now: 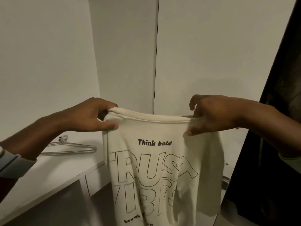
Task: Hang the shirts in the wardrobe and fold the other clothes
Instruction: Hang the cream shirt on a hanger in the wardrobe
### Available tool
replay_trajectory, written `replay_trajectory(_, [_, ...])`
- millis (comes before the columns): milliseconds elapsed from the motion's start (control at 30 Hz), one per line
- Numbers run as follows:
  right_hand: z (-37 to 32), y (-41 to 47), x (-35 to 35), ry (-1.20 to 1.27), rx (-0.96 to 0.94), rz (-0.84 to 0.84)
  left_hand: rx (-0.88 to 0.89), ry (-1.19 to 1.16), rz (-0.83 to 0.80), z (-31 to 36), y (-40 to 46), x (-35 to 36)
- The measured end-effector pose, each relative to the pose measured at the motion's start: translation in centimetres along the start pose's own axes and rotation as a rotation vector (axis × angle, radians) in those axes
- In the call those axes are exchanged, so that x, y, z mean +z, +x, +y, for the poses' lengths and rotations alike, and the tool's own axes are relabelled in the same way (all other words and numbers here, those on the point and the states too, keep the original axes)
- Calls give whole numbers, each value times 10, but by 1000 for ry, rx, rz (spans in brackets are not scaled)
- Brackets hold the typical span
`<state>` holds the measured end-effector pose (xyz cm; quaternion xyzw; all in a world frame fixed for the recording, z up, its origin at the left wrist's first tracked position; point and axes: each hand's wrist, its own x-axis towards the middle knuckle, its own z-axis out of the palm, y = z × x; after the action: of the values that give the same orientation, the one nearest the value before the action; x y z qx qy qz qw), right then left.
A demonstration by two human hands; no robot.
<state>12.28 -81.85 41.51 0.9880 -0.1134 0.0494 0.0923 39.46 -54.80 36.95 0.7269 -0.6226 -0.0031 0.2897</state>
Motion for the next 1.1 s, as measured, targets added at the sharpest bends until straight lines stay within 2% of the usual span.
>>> replay_trajectory(100, [-6,6,0,-76,89,-98,10,-5,-3,0,0,7])
replay_trajectory(200, [-1,14,1,-8,30,13,14,-130,45,5,-4,14])
replay_trajectory(333, [11,12,-2,453,-74,146,-60,-372,161,15,-12,19])
replay_trajectory(433, [18,7,-2,714,-138,252,-124,-388,204,13,-15,19])
replay_trajectory(500, [27,11,4,734,-125,280,-195,-325,126,10,-18,17])
replay_trajectory(600, [36,21,29,547,-100,126,-342,-164,-82,-3,-29,19])
replay_trajectory(667, [38,26,49,537,-107,60,-306,-169,-149,-3,-37,25])
replay_trajectory(733, [42,26,57,729,-109,151,-282,-264,-57,2,-46,31])
replay_trajectory(833, [37,23,68,1257,-68,539,-340,-615,151,10,-55,47])
replay_trajectory(867, [31,26,79,1405,-31,596,-353,-649,190,11,-58,57])
replay_trajectory(900, [21,28,96,1465,24,554,-363,-615,197,7,-61,71])
replay_trajectory(1000, [-19,32,160,1294,93,28,-386,-192,73,-9,-79,104])
replay_trajectory(1033, [-25,34,179,1243,100,-41,-389,-113,44,-17,-87,108])
replay_trajectory(1100, [-29,42,198,1278,120,17,-407,-103,48,-31,-105,108])
